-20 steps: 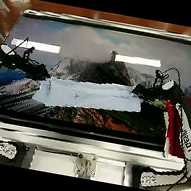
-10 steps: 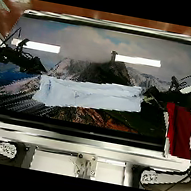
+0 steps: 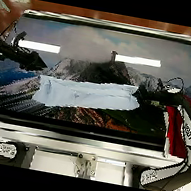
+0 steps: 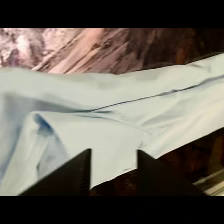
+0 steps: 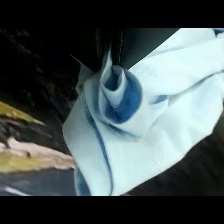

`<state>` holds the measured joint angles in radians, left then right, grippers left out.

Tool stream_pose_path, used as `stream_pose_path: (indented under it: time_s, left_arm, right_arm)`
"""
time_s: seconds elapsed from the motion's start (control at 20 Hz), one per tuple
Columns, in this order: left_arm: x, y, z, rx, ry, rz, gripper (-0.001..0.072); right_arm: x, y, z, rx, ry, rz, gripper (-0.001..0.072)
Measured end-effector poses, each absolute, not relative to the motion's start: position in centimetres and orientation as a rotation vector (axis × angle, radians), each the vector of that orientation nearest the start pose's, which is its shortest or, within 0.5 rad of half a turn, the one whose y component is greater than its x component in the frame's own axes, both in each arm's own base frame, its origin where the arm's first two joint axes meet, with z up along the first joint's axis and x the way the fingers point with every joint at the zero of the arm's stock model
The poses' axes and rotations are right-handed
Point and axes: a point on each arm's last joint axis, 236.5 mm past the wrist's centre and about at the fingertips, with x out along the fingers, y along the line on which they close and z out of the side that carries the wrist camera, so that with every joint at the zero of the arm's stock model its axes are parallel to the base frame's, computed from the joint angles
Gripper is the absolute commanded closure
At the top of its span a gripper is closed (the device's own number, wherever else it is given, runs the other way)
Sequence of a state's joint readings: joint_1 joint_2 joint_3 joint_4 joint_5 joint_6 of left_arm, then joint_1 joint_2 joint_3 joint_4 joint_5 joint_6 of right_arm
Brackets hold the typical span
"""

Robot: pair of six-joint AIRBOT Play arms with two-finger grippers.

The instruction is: Fold the shirts.

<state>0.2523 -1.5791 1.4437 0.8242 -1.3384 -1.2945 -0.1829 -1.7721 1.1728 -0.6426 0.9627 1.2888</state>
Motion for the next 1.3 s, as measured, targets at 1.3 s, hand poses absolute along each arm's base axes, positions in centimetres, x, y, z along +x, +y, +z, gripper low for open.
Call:
stream_pose_path:
  time_s: [1.3]
  left_arm:
    - [34.8,-44.6,-3.0,-0.725,1.183,-0.728,0.067]
  right_arm:
    - [32.6,11.9,22.5,0.738,0.861,0.475,0.0645]
